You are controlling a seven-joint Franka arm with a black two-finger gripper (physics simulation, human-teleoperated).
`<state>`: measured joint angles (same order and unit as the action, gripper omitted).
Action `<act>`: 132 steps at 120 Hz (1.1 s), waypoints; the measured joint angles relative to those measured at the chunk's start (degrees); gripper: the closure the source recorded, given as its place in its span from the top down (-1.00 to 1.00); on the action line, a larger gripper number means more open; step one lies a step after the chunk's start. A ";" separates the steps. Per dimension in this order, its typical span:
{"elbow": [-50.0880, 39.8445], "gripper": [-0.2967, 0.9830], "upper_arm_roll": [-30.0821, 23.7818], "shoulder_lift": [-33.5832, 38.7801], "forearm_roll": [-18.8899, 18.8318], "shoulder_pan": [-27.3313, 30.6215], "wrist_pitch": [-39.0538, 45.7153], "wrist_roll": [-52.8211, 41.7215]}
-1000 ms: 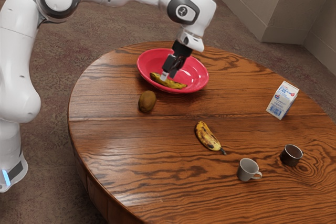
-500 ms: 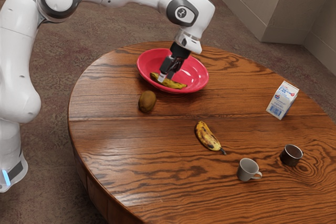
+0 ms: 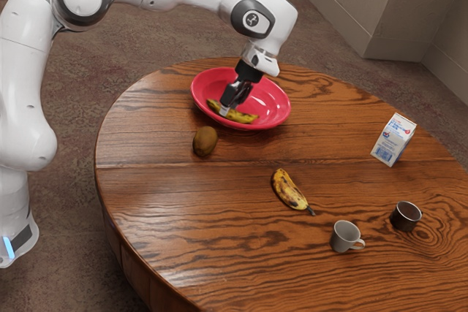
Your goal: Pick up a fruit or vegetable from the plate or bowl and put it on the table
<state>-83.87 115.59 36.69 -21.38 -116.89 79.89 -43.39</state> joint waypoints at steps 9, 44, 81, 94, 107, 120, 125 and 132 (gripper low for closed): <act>0.00 -0.23 0.00 -0.06 -0.13 0.01 0.08 0.09; 0.29 -0.26 -6.15 -1.20 0.20 3.62 0.12 0.30; -4.56 -0.25 -16.86 -3.63 -0.27 -5.64 -1.72 3.03; -7.00 -0.24 -16.96 -3.62 -0.35 -9.83 -1.34 4.64; -7.99 -0.24 -16.87 -3.62 -0.38 -11.29 -0.79 6.11; -8.08 -0.08 -16.87 -3.61 -1.97 -13.75 -0.59 7.28; -8.06 0.08 -16.80 -3.57 -2.68 -14.31 -0.63 7.54; -7.96 0.23 -16.38 -3.42 -3.06 -14.43 -0.67 7.87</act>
<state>-91.83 99.21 33.26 -24.44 -131.32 79.22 -35.53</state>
